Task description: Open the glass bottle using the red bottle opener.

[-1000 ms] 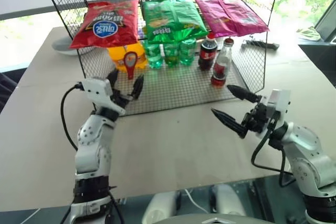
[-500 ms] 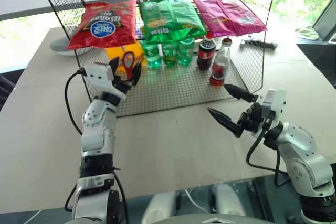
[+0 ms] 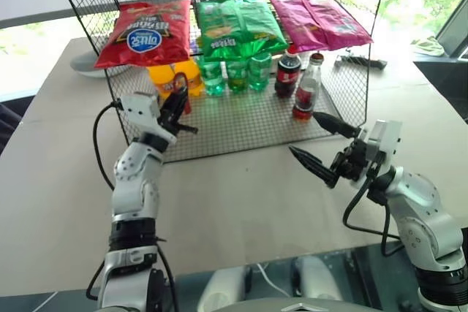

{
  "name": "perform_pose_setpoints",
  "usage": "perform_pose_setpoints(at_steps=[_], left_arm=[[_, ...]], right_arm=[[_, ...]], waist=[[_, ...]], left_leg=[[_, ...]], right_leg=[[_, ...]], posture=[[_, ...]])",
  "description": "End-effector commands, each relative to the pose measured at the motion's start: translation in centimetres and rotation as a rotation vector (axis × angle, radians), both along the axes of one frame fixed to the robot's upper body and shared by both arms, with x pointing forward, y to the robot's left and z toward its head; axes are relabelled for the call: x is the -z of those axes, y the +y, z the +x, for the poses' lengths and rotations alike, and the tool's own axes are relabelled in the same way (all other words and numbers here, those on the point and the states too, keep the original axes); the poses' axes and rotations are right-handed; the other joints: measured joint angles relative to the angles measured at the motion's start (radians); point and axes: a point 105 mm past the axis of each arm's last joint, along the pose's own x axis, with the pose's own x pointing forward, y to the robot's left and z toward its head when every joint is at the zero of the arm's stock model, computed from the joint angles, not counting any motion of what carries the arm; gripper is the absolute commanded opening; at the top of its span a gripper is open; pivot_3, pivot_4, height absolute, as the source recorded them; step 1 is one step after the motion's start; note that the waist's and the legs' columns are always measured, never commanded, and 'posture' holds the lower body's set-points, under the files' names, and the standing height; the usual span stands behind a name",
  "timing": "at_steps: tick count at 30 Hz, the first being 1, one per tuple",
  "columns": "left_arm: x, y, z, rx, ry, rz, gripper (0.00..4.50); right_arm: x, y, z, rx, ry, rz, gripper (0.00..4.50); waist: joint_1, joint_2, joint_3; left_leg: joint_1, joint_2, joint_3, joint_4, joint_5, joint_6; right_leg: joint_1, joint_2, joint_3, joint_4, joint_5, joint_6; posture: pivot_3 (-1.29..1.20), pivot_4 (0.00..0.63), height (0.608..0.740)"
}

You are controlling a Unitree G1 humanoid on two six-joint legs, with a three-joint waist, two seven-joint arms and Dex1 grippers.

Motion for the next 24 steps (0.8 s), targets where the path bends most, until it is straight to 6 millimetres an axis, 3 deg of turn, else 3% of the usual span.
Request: perform_pose_setpoints(at_steps=[1,7,12,16,24], left_arm=[[-2.4,-0.1,-1.0,0.043,-0.079,-0.035,0.05],[-3.2,-1.2,-2.2,0.185,-0.065,-0.156,0.05],[-2.2,-2.8,-3.2,0.349,0.042,-0.288,0.05],[-1.3,-5.8,-4.2,0.546,0.162,-0.381,0.05],[-0.9,-11.4,-5.8,0.898,0.279,-0.487,0.05]], right_arm=[[-0.9,0.4,-0.2,-0.024,-0.046,0.007,4.5],[-0.8,0.6,0.1,-0.034,-0.048,-0.001,4.5],[-0.1,0.9,0.8,-0.004,-0.021,-0.034,4.5],[1.2,1.9,1.5,0.019,0.127,-0.038,4.5],[3.2,5.3,-0.7,-0.243,0.497,-0.106,4.5]], waist=[[0.0,0.0,0.0],[0.0,0.0,0.0],[-0.001,0.0,0.0],[-0.001,0.0,0.0],[0.0,0.0,0.0]], left_leg=[[0.0,0.0,0.0,0.0,0.0,0.0],[0.0,0.0,0.0,0.0,0.0,0.0],[0.0,0.0,0.0,0.0,0.0,0.0],[0.0,0.0,0.0,0.0,0.0,0.0],[0.0,0.0,0.0,0.001,0.0,0.0]], right_leg=[[0.0,0.0,0.0,0.0,0.0,0.0],[0.0,0.0,0.0,0.0,0.0,0.0],[0.0,0.0,0.001,0.0,0.0,0.0],[0.0,0.001,0.001,0.001,0.0,0.0],[0.0,0.0,0.001,0.001,0.0,0.0]], posture=[[0.0,0.15,0.74],[0.0,0.15,0.74],[0.0,0.15,0.74],[0.0,0.15,0.74],[0.0,0.15,0.74]])
